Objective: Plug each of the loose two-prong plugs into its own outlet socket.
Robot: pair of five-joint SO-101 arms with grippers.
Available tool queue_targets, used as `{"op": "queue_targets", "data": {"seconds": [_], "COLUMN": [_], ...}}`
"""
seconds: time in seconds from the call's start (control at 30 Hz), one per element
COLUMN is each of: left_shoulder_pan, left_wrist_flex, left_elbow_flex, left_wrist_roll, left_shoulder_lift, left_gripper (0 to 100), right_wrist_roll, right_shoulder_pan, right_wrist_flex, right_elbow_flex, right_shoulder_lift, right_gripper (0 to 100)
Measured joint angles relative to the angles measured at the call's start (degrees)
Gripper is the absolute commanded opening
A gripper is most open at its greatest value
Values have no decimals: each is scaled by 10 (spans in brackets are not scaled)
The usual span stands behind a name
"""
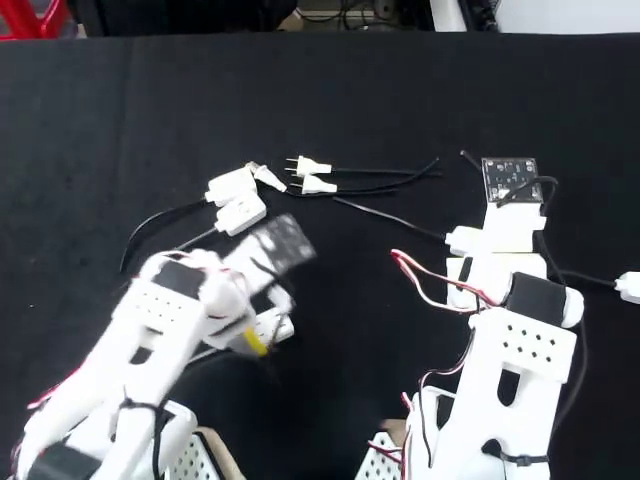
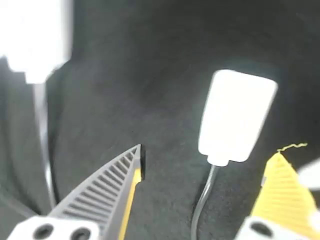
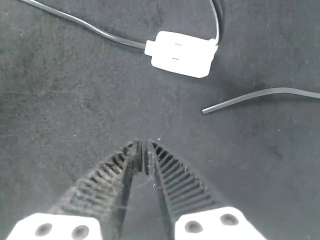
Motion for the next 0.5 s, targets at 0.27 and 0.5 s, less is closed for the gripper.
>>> {"op": "queue_targets", "data": {"seconds": [0.27, 0.5], "left_shoulder_pan": [29, 30], "left_wrist_flex": [-56, -73], "left_elbow_flex": [-23, -98], "left_wrist_roll": [-83, -65], "left_shoulder_lift": [132, 258], "left_gripper": [312, 253], "right_wrist_roll": [0, 0], "right_shoulder_pan": [0, 0], "right_wrist_flex": [-3, -48], "right_elbow_flex": [0, 33], "right_shoulder_lift": [0, 0], "right_gripper": [12, 12]}}
